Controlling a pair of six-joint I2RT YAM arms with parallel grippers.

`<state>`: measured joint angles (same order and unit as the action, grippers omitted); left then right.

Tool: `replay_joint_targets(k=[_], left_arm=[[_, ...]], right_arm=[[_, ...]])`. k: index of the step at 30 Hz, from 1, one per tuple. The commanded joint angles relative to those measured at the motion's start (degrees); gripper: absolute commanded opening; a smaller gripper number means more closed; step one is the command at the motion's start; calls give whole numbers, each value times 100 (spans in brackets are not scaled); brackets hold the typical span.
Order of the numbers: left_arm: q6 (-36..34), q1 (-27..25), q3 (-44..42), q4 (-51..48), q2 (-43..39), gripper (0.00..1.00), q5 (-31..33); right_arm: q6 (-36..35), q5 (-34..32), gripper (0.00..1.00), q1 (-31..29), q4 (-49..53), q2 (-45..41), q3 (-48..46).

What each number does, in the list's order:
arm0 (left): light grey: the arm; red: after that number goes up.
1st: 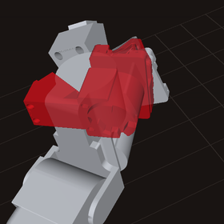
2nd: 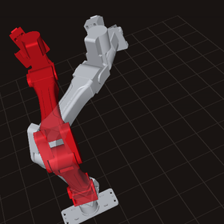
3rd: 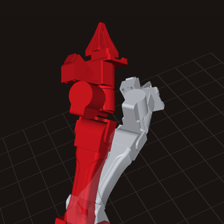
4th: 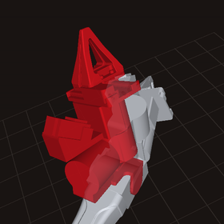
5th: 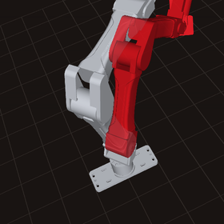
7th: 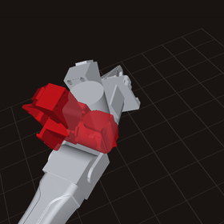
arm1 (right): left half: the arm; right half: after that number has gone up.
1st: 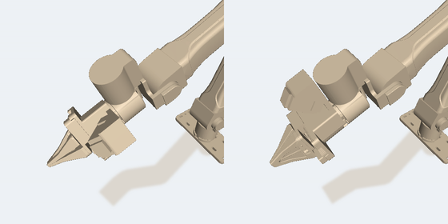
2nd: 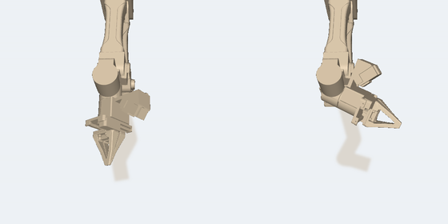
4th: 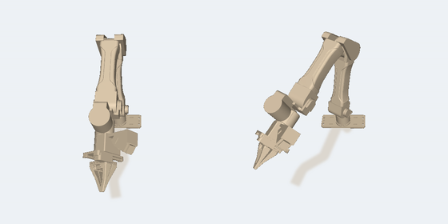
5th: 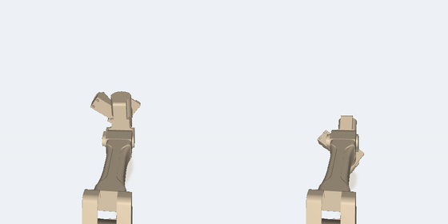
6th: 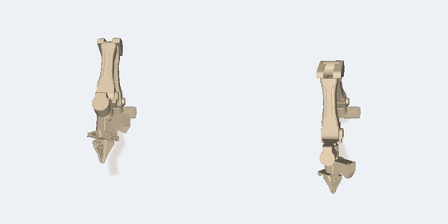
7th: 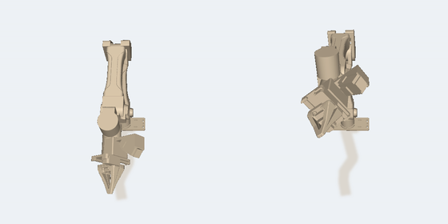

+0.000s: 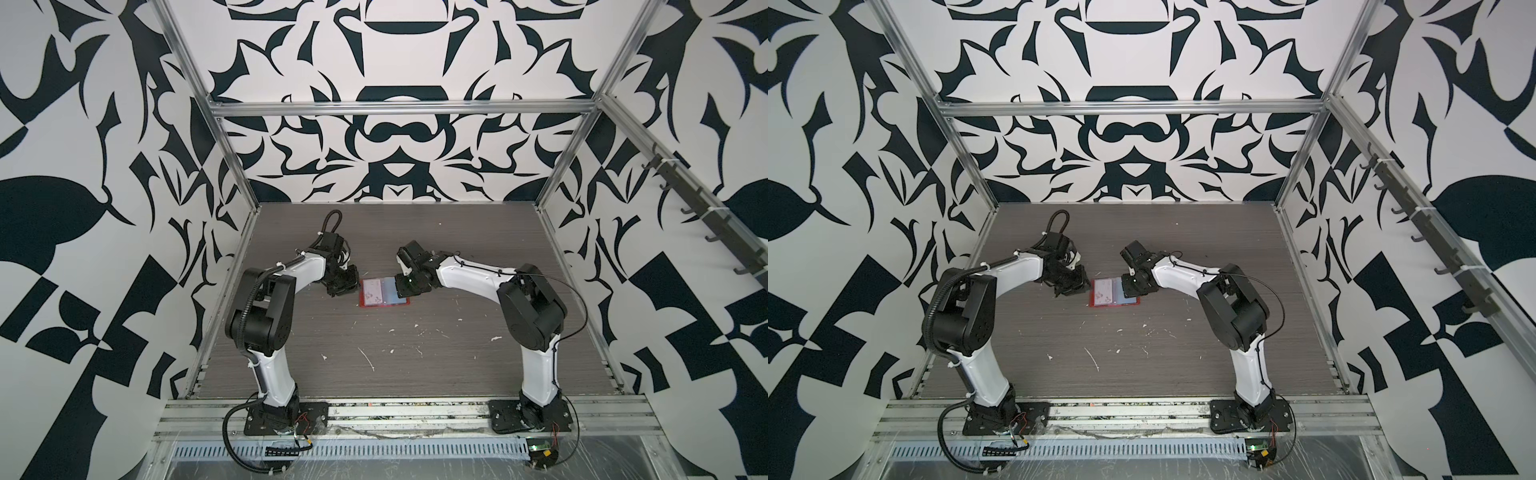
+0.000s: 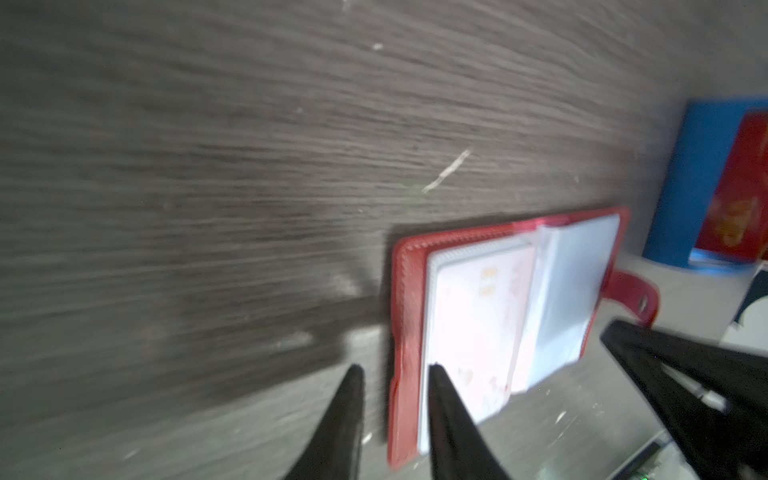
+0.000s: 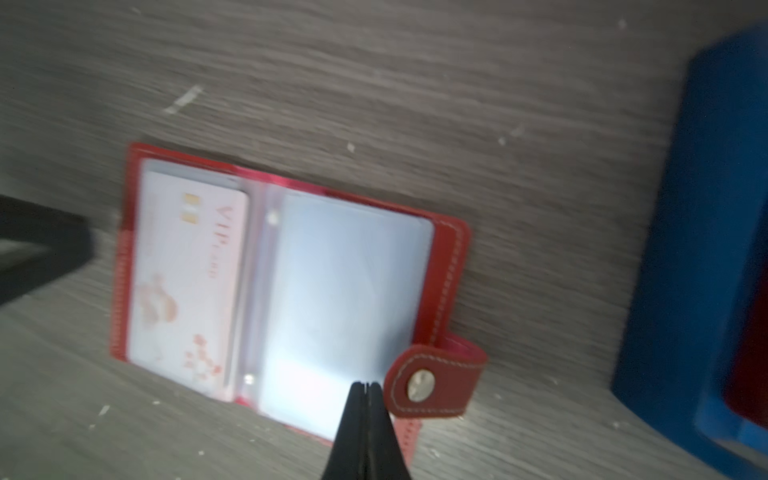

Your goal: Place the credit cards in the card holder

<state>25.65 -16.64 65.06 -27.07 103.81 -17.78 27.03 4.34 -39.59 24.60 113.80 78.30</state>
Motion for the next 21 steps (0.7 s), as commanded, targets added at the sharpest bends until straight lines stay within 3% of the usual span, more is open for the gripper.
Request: replay_joint_targets(k=[1,10,21], left_arm=[[-95,-119,212,-299,-244,37,-5],[222,-571,331,517,155,36,-1255],[465,-805,605,870,867,29,-1524]], right_arm=[[40,-43,0,39,58,-81,-65],[57,119,0,39,10,45,-166],[91,209,0,46,-54,47,-291]])
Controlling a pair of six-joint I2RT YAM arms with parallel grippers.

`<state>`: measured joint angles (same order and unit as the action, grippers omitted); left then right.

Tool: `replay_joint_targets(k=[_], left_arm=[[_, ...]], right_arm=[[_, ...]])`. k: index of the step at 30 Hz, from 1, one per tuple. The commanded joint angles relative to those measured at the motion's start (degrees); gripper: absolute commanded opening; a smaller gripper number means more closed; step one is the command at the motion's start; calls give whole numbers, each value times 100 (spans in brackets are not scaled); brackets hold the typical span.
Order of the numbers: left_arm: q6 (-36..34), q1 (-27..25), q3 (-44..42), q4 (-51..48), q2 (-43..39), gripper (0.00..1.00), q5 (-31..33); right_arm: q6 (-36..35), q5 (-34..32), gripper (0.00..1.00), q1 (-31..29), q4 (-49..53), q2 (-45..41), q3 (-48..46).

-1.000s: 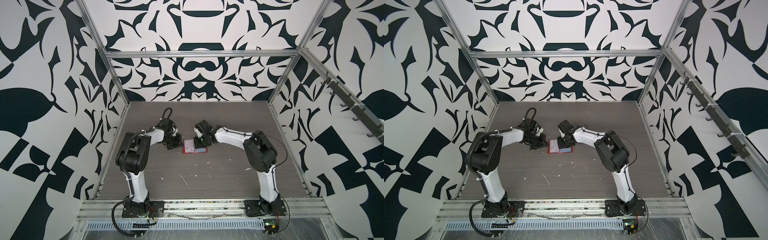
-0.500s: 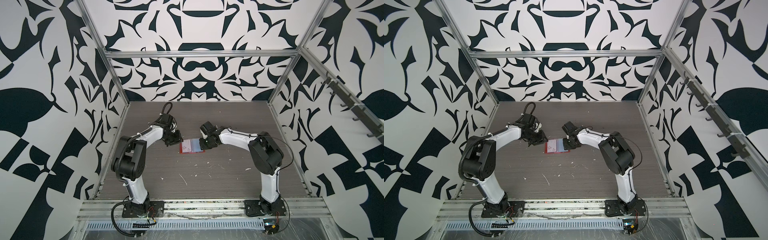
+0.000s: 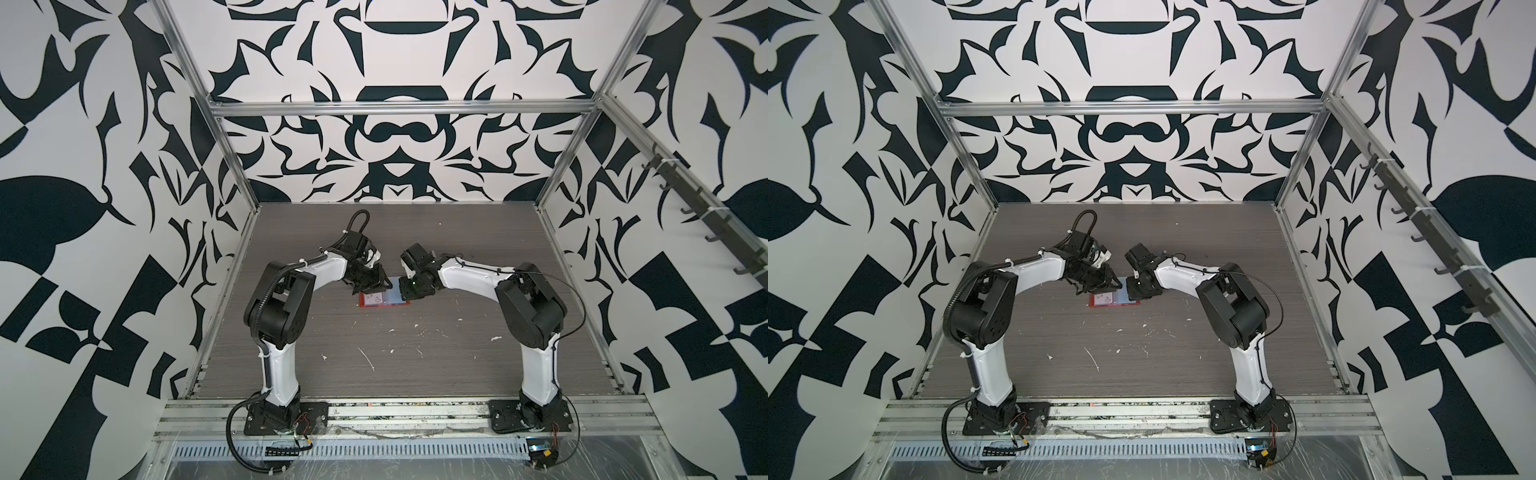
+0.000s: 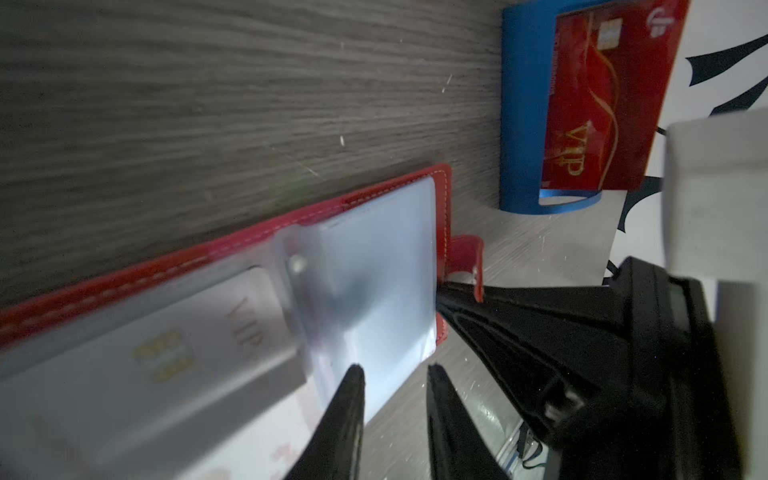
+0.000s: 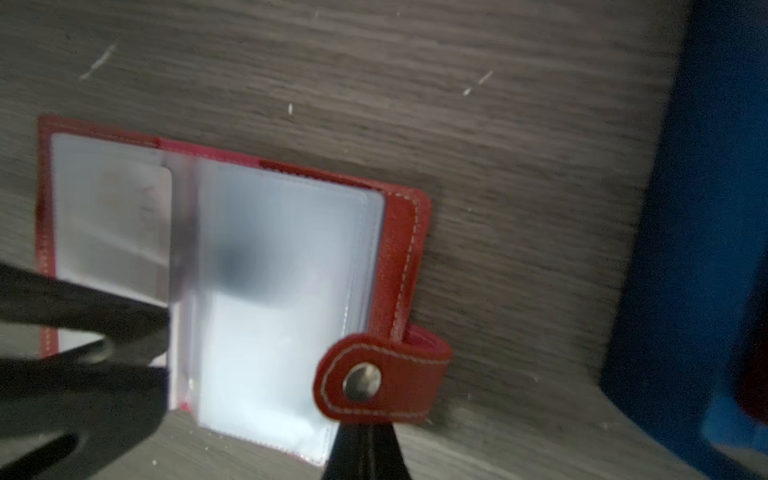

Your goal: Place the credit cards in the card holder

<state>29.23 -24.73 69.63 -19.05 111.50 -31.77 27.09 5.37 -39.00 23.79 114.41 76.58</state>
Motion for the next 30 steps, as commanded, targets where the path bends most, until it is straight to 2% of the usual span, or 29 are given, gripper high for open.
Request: replay_joint_targets(k=[1,12,17,25,30], left_arm=[[117,3,148,71,121,29,-98],[153,-5,137,71,306,29,45],[153,-7,139,-57,291,31,374],[144,-78,243,-10,446,31,27],[218,-109,254,132,517,23,-189]], right_arm=[[86,110,0,-19,27,-15,-128],[95,146,0,-20,21,-15,-143],[92,153,0,-20,20,-6,-125],[95,193,0,-19,11,44,-108],[95,222,0,-20,2,55,-89]])
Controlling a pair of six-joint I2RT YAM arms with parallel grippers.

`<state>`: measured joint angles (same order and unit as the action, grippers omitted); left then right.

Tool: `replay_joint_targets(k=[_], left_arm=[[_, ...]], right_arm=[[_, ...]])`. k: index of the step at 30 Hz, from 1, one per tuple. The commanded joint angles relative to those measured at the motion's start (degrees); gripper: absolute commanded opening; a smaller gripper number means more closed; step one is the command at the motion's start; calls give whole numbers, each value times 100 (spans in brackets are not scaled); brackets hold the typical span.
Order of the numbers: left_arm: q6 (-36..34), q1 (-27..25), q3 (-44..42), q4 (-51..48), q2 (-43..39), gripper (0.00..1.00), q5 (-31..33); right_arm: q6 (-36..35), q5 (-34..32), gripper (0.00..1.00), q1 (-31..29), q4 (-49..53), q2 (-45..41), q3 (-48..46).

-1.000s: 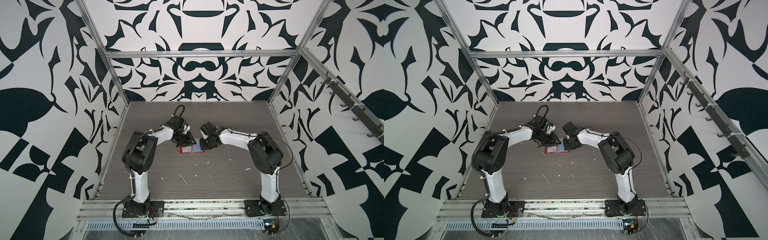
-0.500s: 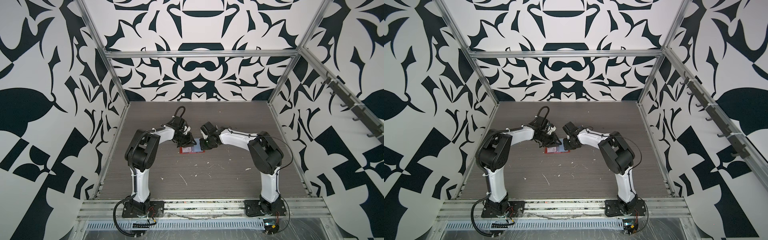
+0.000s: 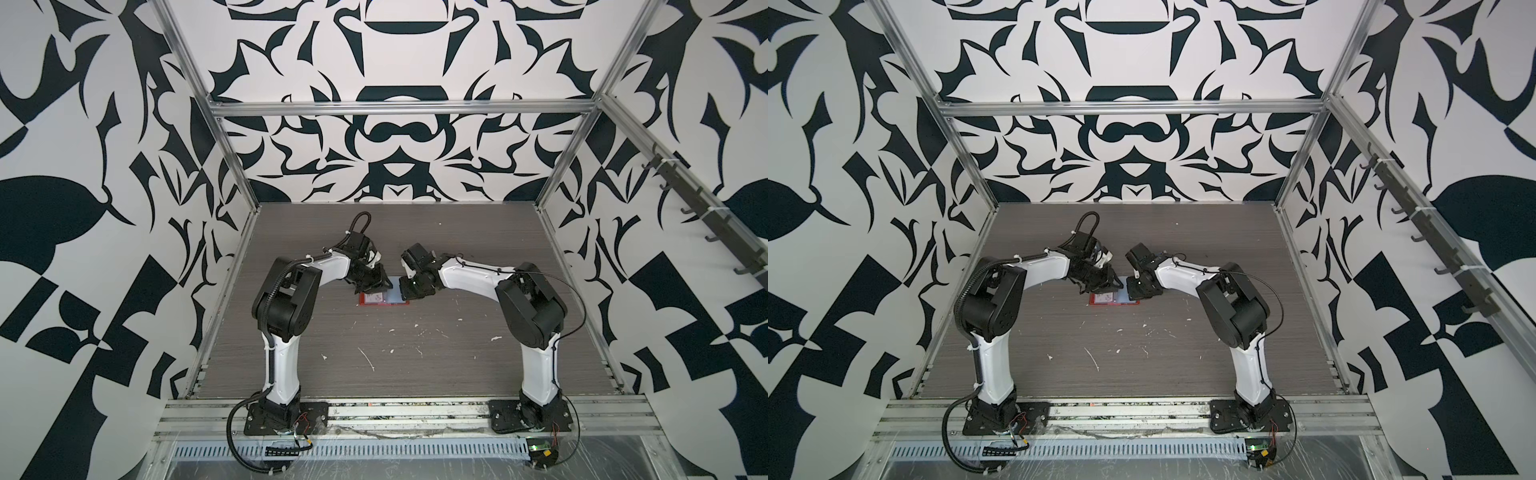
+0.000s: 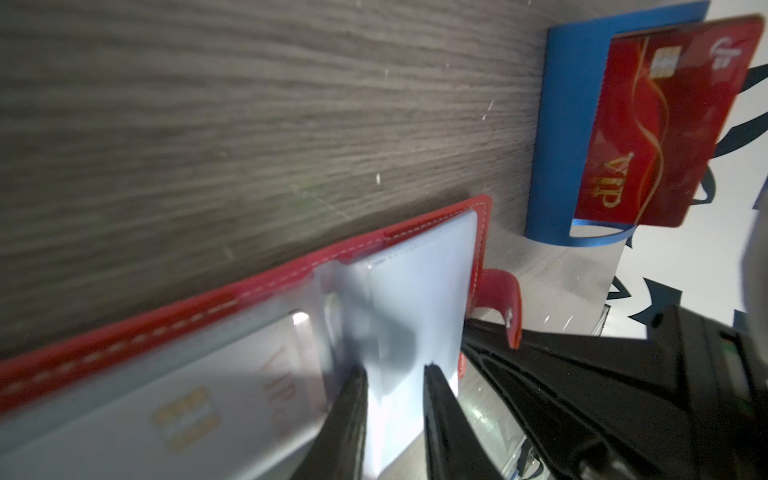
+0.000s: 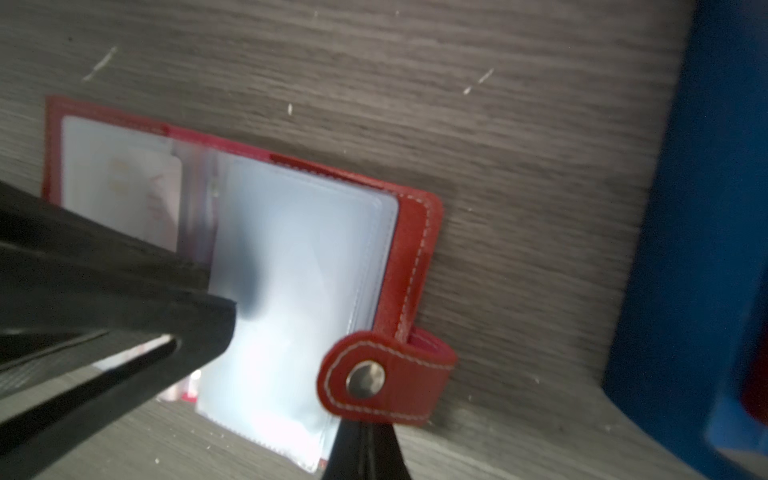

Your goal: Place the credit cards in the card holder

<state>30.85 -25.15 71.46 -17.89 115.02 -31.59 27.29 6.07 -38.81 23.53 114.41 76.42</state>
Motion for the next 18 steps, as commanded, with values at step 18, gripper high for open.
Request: replay_joint_targets(k=[18], left_arm=[[26,-66,-91,-67,-401,0,133]], right_arm=[[237,18,0,9,-494,-727,-442]])
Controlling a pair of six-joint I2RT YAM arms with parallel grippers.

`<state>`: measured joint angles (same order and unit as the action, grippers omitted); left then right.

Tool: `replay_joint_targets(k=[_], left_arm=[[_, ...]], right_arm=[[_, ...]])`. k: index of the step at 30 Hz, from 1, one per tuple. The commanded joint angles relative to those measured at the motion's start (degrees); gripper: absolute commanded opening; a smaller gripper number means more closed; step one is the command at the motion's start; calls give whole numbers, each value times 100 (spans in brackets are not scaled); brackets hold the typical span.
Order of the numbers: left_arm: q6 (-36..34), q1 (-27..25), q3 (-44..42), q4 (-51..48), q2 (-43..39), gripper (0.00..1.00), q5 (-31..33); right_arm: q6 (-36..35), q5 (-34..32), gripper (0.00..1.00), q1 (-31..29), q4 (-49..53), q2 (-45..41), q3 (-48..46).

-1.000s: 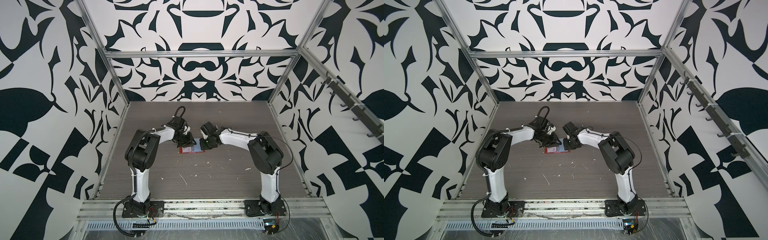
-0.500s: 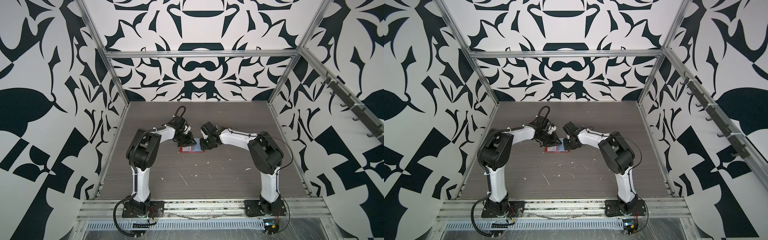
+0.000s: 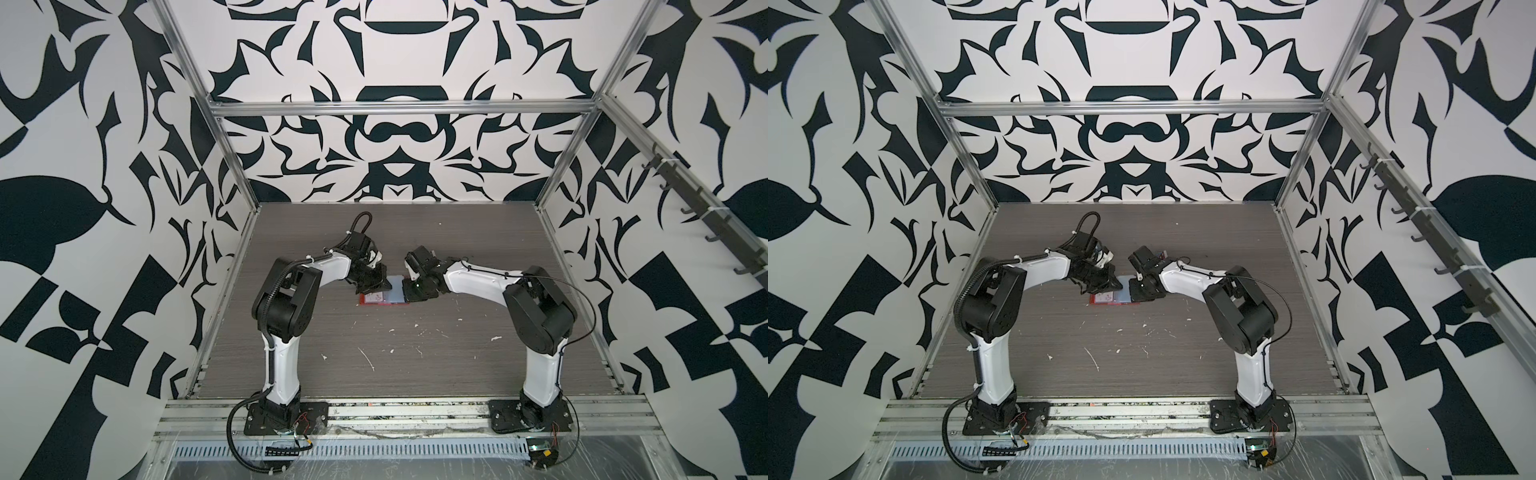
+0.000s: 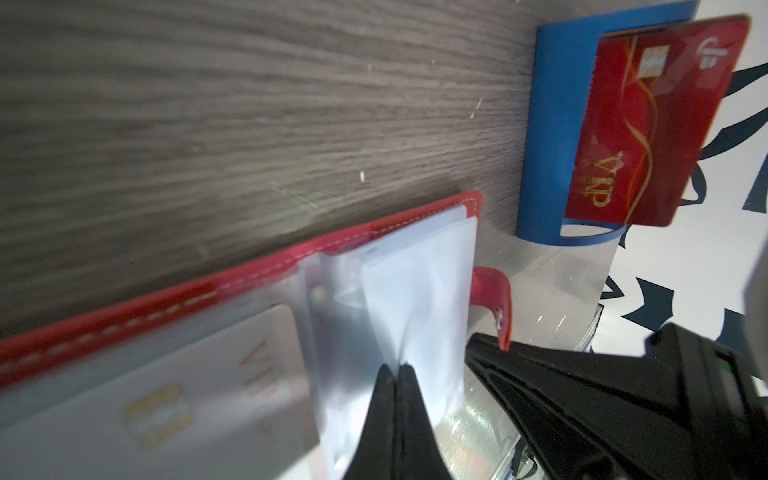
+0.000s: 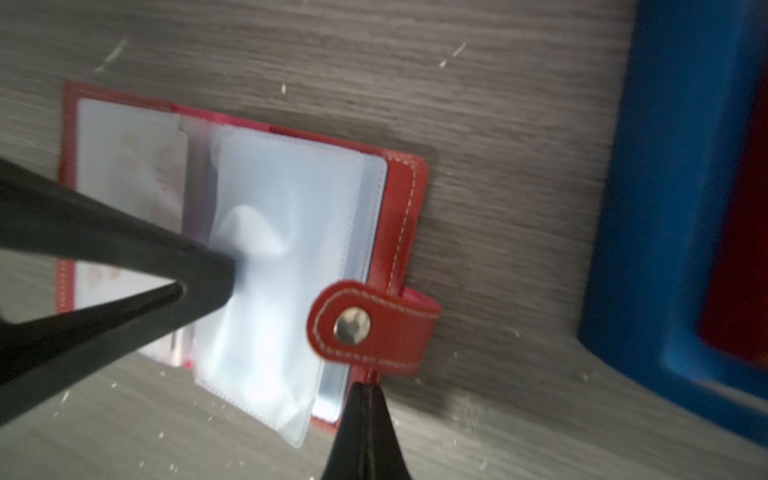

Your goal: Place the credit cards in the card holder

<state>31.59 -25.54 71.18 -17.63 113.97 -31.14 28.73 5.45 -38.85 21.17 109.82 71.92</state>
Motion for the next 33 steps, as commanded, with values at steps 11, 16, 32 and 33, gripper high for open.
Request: replay_joint_targets(k=[11,16,32,33], left_arm=[[-57,-25,-102,-86,-305,0,94],[-57,-23,-134,-79,-347,6,107],[-121,-26,-660,-230,-1504,33,2000],[-119,-22,-688,-226,-1531,33,2067]], right_arm=[[255,434,0,22,-530,-78,41],[348,792,2,44,-865,51,41],[559,1766,31,9,-1725,430,140],[563,1783,31,9,-1688,480,188]])
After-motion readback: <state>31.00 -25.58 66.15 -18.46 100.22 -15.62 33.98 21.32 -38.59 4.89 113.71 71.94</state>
